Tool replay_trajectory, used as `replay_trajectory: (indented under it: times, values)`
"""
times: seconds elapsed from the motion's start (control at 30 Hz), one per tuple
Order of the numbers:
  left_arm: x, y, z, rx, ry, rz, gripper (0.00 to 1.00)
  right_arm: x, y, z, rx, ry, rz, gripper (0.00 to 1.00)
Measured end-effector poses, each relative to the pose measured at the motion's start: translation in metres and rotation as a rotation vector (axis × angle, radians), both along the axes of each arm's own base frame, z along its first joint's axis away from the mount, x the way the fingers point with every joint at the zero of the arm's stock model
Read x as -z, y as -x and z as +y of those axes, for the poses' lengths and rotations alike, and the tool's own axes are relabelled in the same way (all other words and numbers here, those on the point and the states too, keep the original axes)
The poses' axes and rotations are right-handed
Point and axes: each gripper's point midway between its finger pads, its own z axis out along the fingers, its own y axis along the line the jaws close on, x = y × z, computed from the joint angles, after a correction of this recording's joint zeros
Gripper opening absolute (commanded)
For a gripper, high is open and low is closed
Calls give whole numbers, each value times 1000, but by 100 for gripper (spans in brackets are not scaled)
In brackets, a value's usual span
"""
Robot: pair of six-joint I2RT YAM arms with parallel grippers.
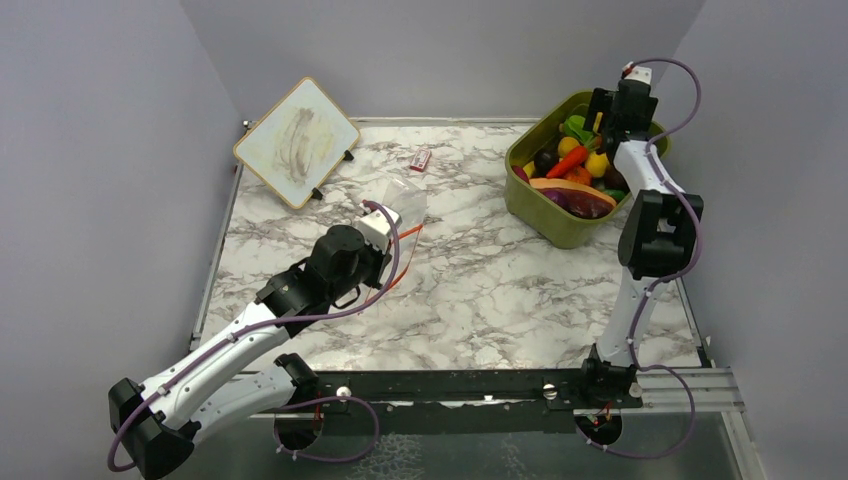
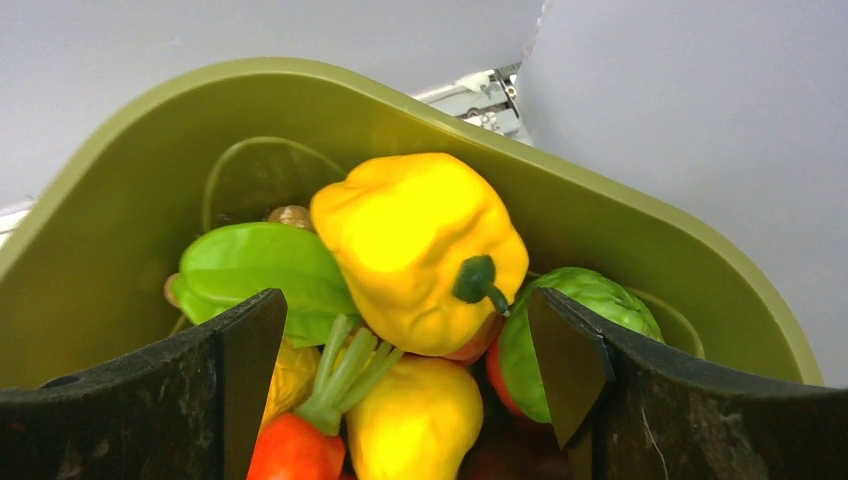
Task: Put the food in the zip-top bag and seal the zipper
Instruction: Pick up the fake vegetable from the bin.
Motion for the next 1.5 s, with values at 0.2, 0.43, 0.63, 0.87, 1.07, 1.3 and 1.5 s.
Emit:
replay_trajectory:
  times: [0.2,0.43,0.63,0.87,1.07,1.3,1.5]
  values:
    - [0,-1,1,-6,0,0,0,10,-5,-21,-1,-21,-16,93]
    - [2,-5,6,-24,-1,5,0,16,-20,-22,-55,-48,-45,93]
    - [4,-7,9,-36,-2,9,0,25,-29,-14,-110,-72,-42,86]
    - [3,-8,11,-42,1,7,0,26,-30,-12,-141,-92,-45,65]
    - [-1,-9,16,-59,14,-8,0,22,-18,-6,-146,-124,-46,51]
    - [-6,-10,22,-73,33,-24,0,-17,32,17,-176,-202,-107,48]
    - [-1,-9,18,-56,32,-2,0,-48,59,38,-230,-270,-161,48]
